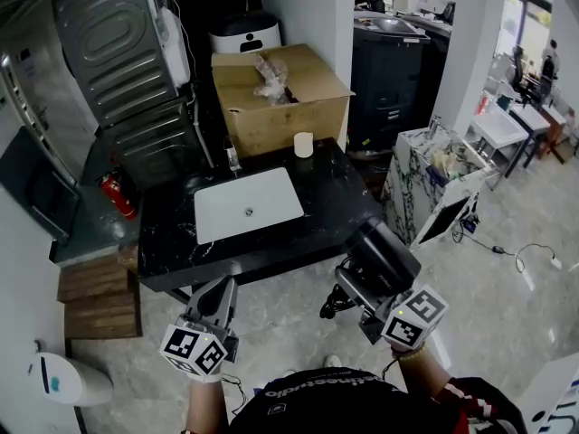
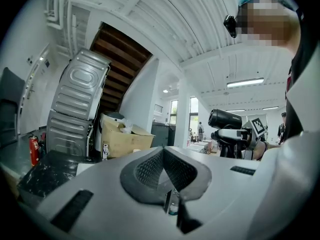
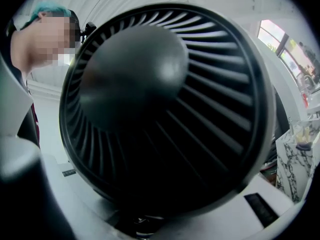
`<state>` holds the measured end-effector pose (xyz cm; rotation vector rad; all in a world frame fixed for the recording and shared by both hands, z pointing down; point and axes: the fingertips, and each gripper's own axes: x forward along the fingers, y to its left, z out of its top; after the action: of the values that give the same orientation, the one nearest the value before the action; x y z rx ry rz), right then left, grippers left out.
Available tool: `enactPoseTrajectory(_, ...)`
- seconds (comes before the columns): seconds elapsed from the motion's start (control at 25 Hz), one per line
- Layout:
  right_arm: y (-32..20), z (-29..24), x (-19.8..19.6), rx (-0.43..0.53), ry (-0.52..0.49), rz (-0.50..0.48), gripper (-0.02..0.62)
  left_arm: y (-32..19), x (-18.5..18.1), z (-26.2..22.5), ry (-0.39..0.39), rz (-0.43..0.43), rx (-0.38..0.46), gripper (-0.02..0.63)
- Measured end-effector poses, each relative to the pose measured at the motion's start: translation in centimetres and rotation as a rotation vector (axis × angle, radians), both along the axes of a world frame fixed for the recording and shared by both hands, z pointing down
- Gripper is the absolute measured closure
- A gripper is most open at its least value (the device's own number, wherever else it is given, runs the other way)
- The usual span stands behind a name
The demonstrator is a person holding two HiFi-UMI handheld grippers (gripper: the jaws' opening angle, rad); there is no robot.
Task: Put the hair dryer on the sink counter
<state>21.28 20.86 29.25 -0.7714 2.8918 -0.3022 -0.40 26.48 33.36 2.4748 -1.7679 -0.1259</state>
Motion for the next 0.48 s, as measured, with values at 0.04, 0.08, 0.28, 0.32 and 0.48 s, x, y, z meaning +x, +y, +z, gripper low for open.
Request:
enactPoseTrajectory(0.04,0.0,0.0,0.1,0.0,-0.001,-0.003,0.38,0.0,0.1,0.0,0.0,-0.001,-0.001,0.592)
enactPoseTrajectory(0.08,-0.1,0.1,0.3,0.002,0.0,-0.003,0.38,0.0,0.2,0.1,0.002,-0.005,-0.003,0.592)
enactPoseTrajectory(0.28,-0.9,0.6,1.5,-0.009,0.002,0.003,0.38,-0.5,0.9,0.4,0.019,-0.02,-0.017,0.592)
enactPoseTrajectory(0.32,-1.1,0.7,1.7,-0.016,-0.001,0.004,0.38,-0.7,1.2,0.5,0.022,-0.021,-0.019,0.592)
enactPoseTrajectory(0.48,-2.0,1.2,3.0,-0.025,0.008,0.01,0.38,-1.5,2.5,0.5,0.028,-0.019,-0.024,0.592)
